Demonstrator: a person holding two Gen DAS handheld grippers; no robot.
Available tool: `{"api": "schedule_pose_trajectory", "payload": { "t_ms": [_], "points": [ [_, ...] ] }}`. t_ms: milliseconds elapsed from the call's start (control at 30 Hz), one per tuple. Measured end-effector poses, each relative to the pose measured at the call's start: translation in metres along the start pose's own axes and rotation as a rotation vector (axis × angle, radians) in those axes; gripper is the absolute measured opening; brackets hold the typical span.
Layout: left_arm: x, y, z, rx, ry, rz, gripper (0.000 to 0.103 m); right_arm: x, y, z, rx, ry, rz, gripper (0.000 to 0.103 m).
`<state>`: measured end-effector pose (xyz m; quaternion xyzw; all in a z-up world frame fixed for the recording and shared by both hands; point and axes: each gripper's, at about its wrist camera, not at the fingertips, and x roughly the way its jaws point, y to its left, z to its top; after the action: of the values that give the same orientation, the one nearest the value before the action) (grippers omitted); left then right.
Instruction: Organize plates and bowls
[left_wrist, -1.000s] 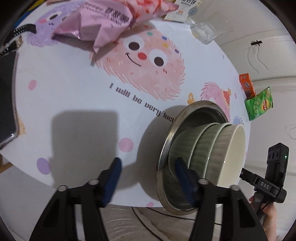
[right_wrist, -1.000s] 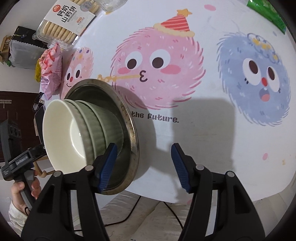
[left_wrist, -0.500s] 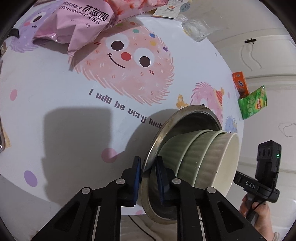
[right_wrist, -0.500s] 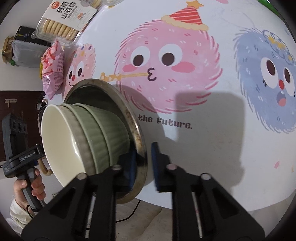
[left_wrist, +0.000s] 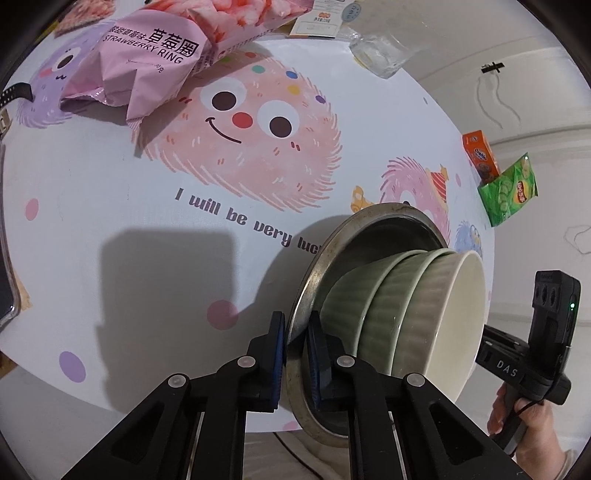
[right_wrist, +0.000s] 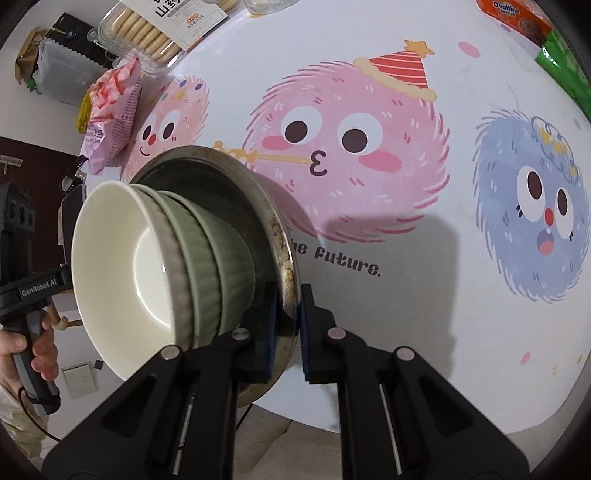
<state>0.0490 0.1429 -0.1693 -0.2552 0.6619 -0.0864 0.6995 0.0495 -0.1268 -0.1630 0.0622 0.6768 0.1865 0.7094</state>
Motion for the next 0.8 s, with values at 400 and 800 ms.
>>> {"api": "schedule_pose_trajectory", "payload": {
  "t_ms": [400,800],
  "points": [
    [-0.003,-0.032,0.013,0.072,-0.016,-0.005,0.009,-0.02,-0.014,0.005,-0.003,-0.058,-0.011,0.013],
    [0.023,-0.109,0.045,0.188,-0.002,-0.017,0.009,-0.057,-0.073,0.031,0.097,-0.142,-0.035,0.013]
  ]
}}
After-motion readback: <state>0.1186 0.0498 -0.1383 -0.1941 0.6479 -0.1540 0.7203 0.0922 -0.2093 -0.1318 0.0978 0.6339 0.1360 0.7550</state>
